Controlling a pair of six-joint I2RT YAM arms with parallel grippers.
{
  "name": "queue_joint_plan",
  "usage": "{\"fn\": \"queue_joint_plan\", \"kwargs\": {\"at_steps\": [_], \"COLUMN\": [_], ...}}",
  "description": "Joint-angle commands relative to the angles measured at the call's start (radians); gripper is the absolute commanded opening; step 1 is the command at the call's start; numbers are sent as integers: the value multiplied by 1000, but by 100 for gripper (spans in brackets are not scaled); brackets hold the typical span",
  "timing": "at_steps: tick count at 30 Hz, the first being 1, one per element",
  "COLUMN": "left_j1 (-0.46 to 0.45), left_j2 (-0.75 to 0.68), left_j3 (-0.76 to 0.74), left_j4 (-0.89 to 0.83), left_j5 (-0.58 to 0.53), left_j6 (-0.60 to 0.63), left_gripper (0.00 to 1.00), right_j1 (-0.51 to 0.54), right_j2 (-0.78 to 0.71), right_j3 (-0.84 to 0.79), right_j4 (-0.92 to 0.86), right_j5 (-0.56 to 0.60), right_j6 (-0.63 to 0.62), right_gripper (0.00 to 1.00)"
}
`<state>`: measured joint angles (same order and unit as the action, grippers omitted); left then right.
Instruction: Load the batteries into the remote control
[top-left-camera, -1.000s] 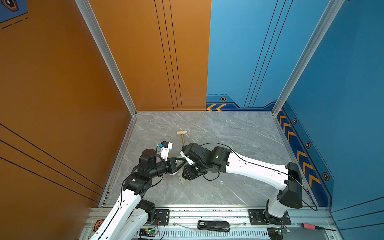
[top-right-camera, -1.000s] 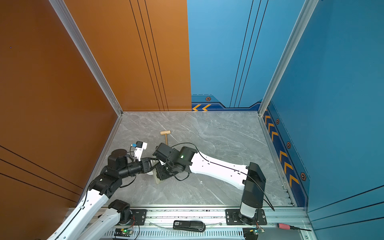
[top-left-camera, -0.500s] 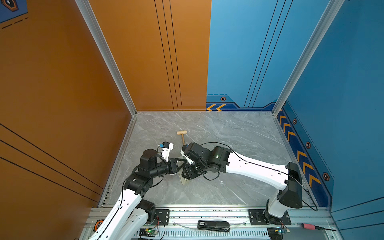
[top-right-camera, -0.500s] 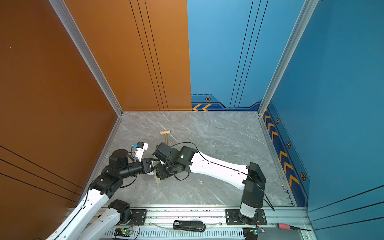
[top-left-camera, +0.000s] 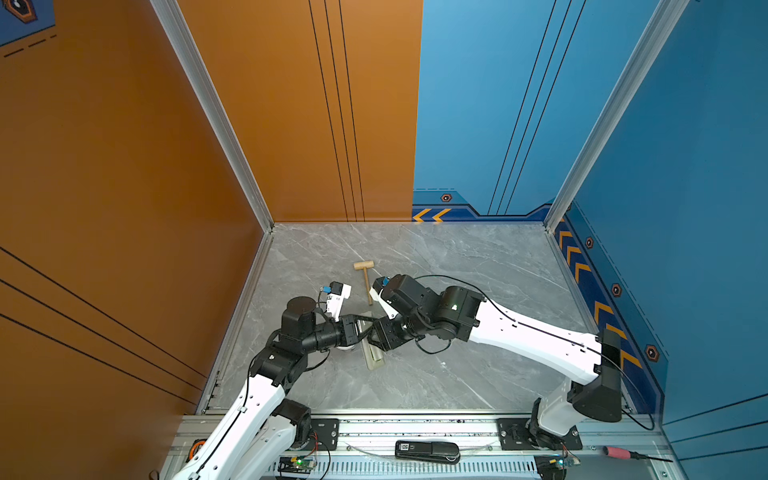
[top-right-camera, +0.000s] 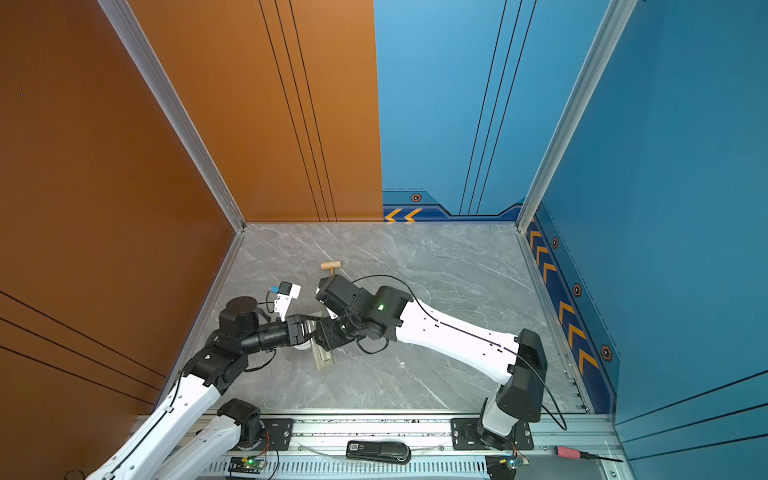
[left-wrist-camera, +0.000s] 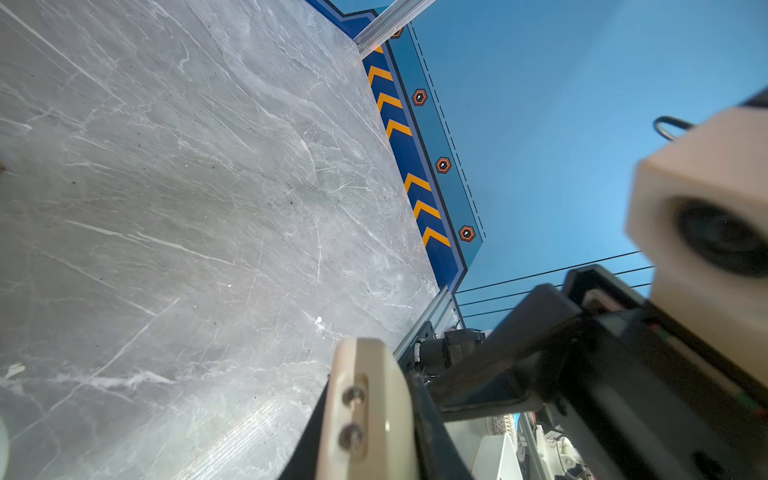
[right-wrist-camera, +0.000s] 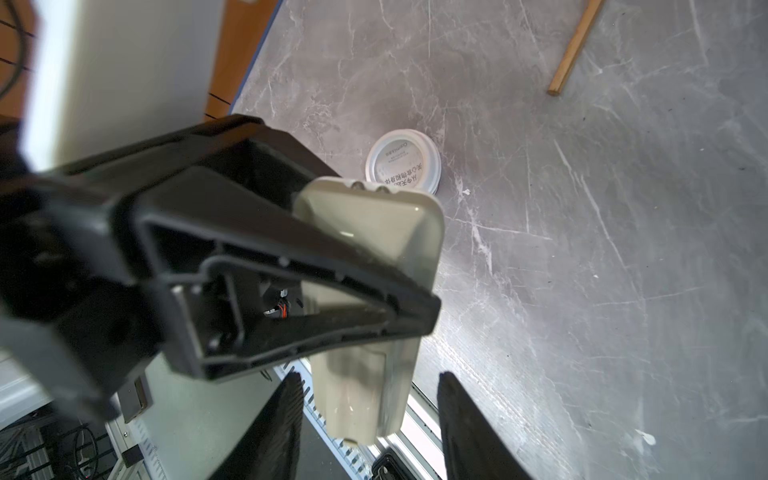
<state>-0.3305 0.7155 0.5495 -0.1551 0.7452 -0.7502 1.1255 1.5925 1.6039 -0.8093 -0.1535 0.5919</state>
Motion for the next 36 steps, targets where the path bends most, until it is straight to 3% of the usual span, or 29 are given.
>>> {"fn": "queue_joint_plan", "kwargs": {"at_steps": [1, 4, 7, 11, 14, 21, 36], "left_j1": [-6, -6, -5, -2, 2, 8, 13], "left_j2": [-1, 2, 4, 8, 1, -16, -28], "left_j3": [-16, -22, -21, -22, -23, -37, -49], "left_j4": [56, 79, 108, 145, 153, 192, 216], "left_j5": [45, 61, 79, 97, 103, 114, 114], "left_j6": [-28, -52, -84, -128, -148, -205, -232], "left_gripper": [0, 0, 0, 0, 0, 0, 0], "right_j1": [-2, 10, 45, 69, 75, 111, 123], "right_j2": [-80, -115, -122, -103, -90, -45, 11], "right_j3": [-24, -14, 38, 80, 76, 92, 115], "right_j4": [-42, -87, -181, -261, -269, -269, -281], "right_j5": [-1, 1, 75, 123, 114, 153, 216], "right_j6": [-93, -178, -288, -373, -386, -424, -448], "right_gripper": [50, 48, 45, 36, 33, 37, 32]}}
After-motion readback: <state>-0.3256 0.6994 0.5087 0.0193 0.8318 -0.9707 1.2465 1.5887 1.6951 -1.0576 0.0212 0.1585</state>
